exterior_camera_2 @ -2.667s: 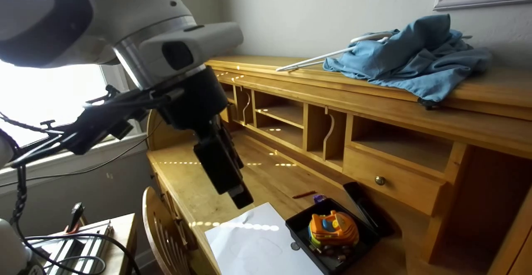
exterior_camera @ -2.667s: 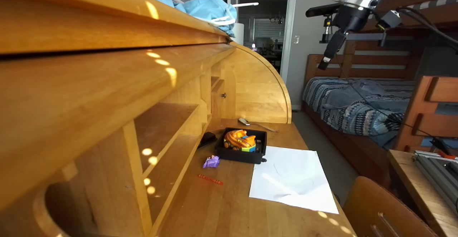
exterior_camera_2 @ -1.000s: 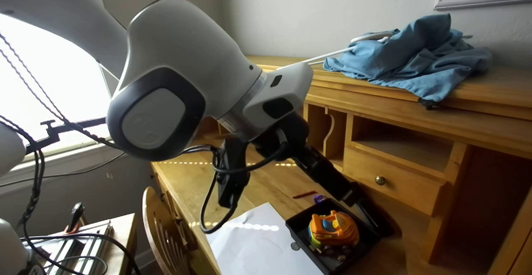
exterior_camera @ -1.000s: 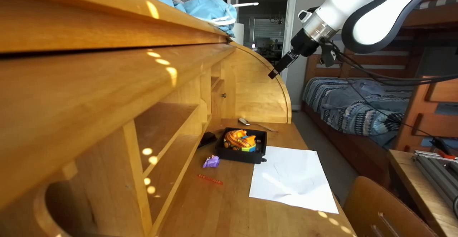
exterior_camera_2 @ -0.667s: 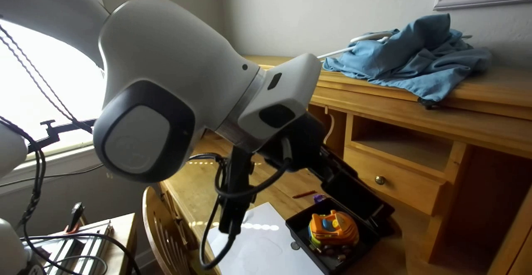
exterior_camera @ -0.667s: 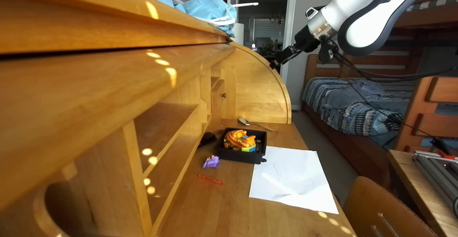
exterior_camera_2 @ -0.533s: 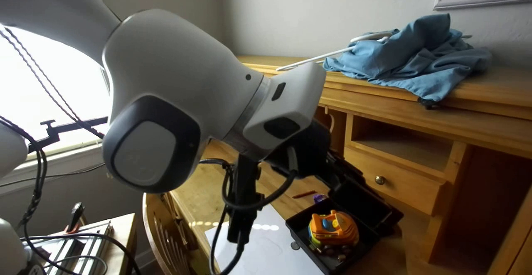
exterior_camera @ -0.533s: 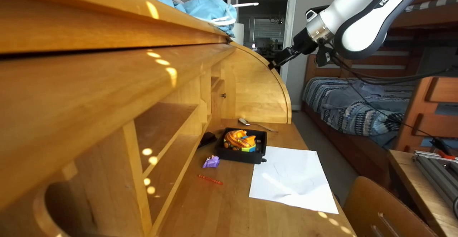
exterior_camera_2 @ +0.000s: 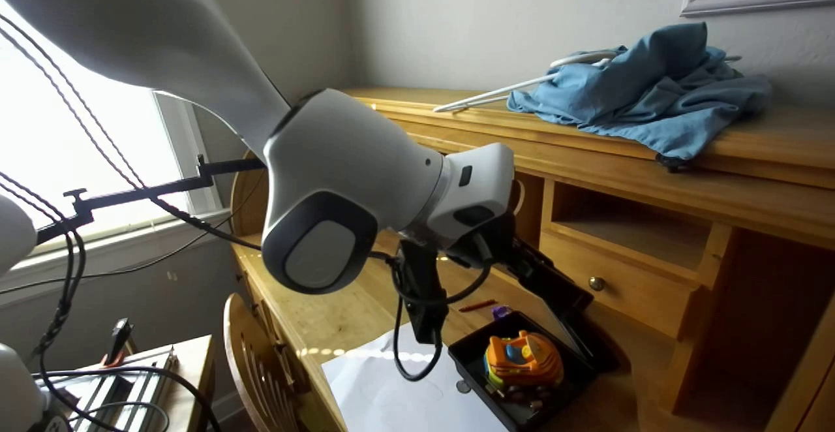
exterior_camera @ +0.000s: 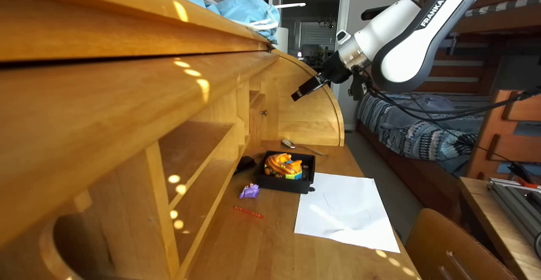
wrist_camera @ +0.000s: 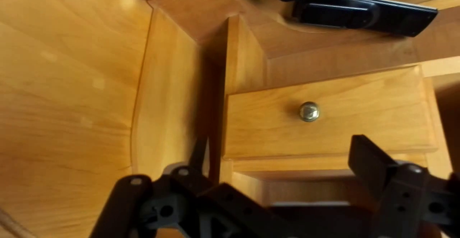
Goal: Open the top right drawer
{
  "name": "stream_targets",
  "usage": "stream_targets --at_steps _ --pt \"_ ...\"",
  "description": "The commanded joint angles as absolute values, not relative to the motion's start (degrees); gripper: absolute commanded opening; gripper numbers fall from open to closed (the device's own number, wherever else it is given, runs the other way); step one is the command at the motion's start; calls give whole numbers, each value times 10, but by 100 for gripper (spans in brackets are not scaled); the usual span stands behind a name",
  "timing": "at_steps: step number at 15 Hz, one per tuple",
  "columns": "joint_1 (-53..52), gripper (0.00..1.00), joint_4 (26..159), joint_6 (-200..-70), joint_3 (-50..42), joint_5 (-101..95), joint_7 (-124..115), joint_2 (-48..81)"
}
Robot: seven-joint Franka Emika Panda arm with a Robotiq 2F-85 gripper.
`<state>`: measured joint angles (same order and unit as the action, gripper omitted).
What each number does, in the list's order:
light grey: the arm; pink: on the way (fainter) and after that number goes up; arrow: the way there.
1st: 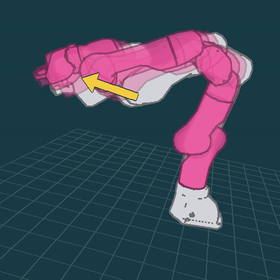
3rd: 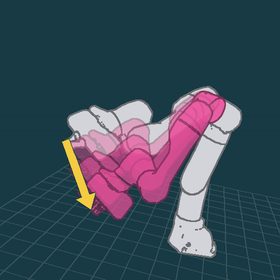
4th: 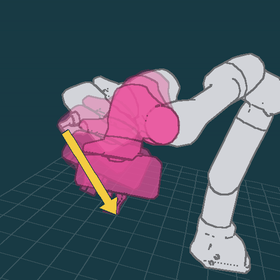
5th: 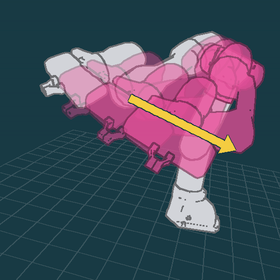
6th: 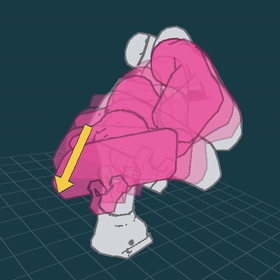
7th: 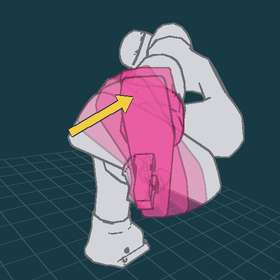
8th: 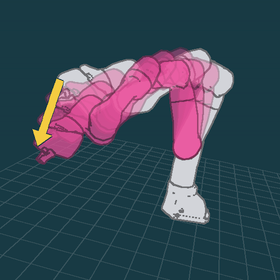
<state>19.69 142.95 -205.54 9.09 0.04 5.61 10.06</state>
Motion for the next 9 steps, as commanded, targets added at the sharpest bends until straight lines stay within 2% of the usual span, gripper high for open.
stream_targets --at_steps 1,9 --pt "154 100 1386 -2074 75 51 106 163" --pt "68 100 1323 -2075 -33 -20 103 221"
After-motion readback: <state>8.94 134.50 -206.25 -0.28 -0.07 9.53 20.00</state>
